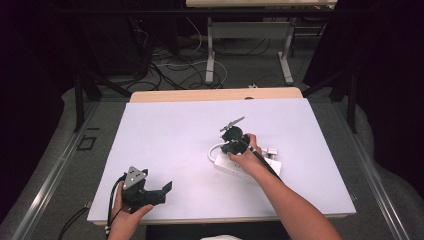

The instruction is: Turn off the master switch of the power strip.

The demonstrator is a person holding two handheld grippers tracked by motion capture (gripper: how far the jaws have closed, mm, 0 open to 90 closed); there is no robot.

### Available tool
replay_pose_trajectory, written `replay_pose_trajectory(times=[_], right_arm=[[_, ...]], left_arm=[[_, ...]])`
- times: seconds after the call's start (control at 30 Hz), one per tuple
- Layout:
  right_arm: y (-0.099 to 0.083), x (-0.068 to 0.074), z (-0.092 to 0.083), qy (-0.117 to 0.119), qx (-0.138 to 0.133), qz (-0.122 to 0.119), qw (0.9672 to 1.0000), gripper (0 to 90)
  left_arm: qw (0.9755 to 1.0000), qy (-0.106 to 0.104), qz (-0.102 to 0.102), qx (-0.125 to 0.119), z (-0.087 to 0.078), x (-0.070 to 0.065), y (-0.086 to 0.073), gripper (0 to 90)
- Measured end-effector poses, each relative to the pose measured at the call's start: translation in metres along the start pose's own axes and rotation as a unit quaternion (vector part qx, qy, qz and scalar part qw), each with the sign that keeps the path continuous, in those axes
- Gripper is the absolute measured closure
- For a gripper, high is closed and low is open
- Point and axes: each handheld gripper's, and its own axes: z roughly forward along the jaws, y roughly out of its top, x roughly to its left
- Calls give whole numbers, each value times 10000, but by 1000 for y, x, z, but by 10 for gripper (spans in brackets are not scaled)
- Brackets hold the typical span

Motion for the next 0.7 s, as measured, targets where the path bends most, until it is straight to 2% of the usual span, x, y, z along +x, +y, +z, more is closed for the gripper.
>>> replay_pose_trajectory(times=[0.03, 0.1, 0.13, 0.17, 0.2, 0.23, 0.3, 0.33, 0.37, 0.4, 0.43, 0.47, 0.53, 0.57, 0.7], right_arm=[[0, -1, -1, 13, -5, -154, 9999, 850], [0, 0, -1, -23, -111, -78, 9999, 852], [0, 0, -1, -38, -121, -142, 9998, 852], [1, 0, -4, -20, -27, -130, 9999, 852], [0, 2, -2, 30, -247, -14, 9997, 851], [2, 1, -7, -34, 62, -118, 9999, 850], [0, 2, -2, 25, -400, 57, 9992, 847], [1, 1, -3, 22, -309, -41, 9995, 843], [2, 1, -7, -5, -28, 4, 10000, 837], [2, 1, -7, -1, -75, -4, 10000, 827], [2, 2, -7, -5, -114, 106, 9999, 814], [1, 1, -7, -8, -138, 4, 9999, 802], [0, 0, -6, 29, -269, 9, 9996, 777], [1, 0, -8, 11, -159, 4, 9999, 763], [1, 1, -9, -9, -223, 103, 9997, 709]], left_arm=[[10000, 1, -2, -5, 0, 0, 0, 6], [10000, 1, -1, 4, 1, -1, 0, 6], [10000, -1, -3, 5, 1, -1, 0, 6], [10000, 0, 30, 11, 0, 0, 0, 6], [10000, -5, 31, 8, 0, 0, 0, 6], [10000, -11, -2, -6, 0, -1, 0, 6], [10000, -14, -12, -5, 0, 0, 0, 6], [10000, -7, -24, -9, 0, 0, 0, 6], [10000, 11, 3, -1, 0, 1, 0, 6], [10000, 4, -38, -20, 0, 1, 0, 6], [10000, 6, -34, -18, 0, 1, 0, 6], [10000, 9, -29, -17, 0, 1, 0, 6], [10000, 9, -31, -15, 0, 1, 0, 6], [10000, 7, -29, -11, 0, 1, 0, 6], [10000, 11, -29, -5, 0, 1, 0, 6]])
